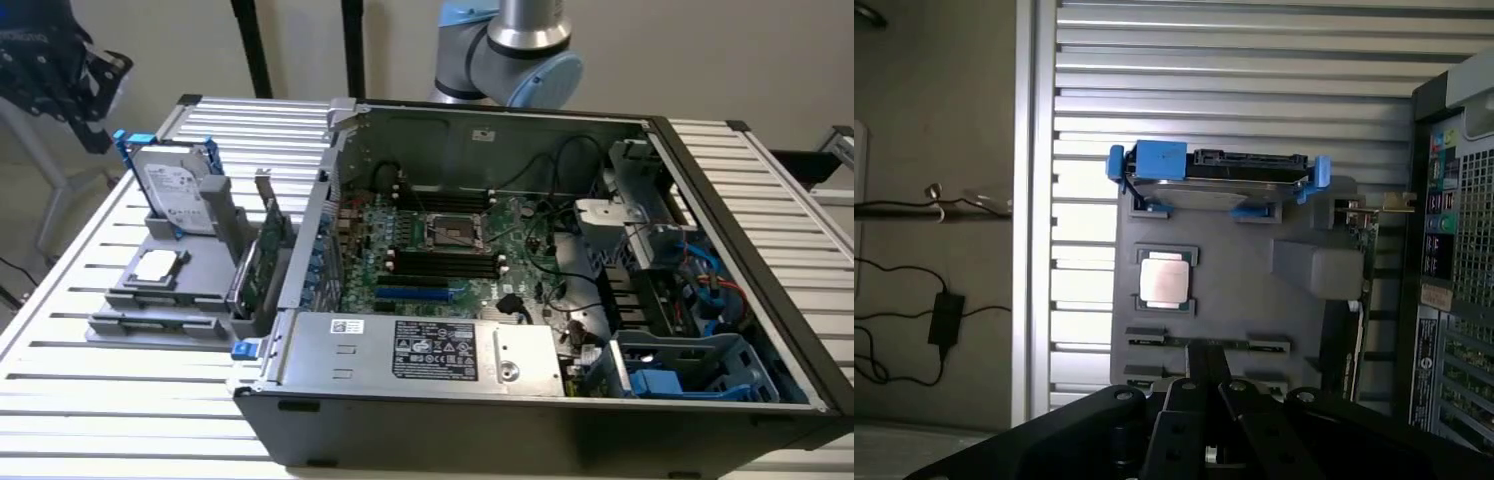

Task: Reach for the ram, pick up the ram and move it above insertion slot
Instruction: 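Reach for the ram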

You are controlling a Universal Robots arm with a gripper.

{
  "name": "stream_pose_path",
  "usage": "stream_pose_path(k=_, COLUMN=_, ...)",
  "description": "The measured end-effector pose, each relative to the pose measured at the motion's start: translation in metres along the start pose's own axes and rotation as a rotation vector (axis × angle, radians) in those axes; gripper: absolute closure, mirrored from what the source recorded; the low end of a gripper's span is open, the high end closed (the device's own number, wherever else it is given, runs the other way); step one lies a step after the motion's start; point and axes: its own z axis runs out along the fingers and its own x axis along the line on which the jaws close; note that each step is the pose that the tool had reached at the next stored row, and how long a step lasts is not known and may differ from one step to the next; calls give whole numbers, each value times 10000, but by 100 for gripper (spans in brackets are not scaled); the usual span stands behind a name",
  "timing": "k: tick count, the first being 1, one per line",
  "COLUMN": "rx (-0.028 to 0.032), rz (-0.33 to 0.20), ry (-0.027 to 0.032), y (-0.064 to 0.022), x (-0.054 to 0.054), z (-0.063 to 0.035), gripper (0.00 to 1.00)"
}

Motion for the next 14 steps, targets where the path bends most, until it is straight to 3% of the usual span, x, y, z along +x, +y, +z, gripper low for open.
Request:
stream_pose_path(k=6, rx=-1, rz=0, ry=18, y=-98, x=-92, z=-2, gripper=89)
stream_pose_path(k=14, rx=-2, rz=1, ry=27, y=-360, x=-178, z=-1, gripper=89)
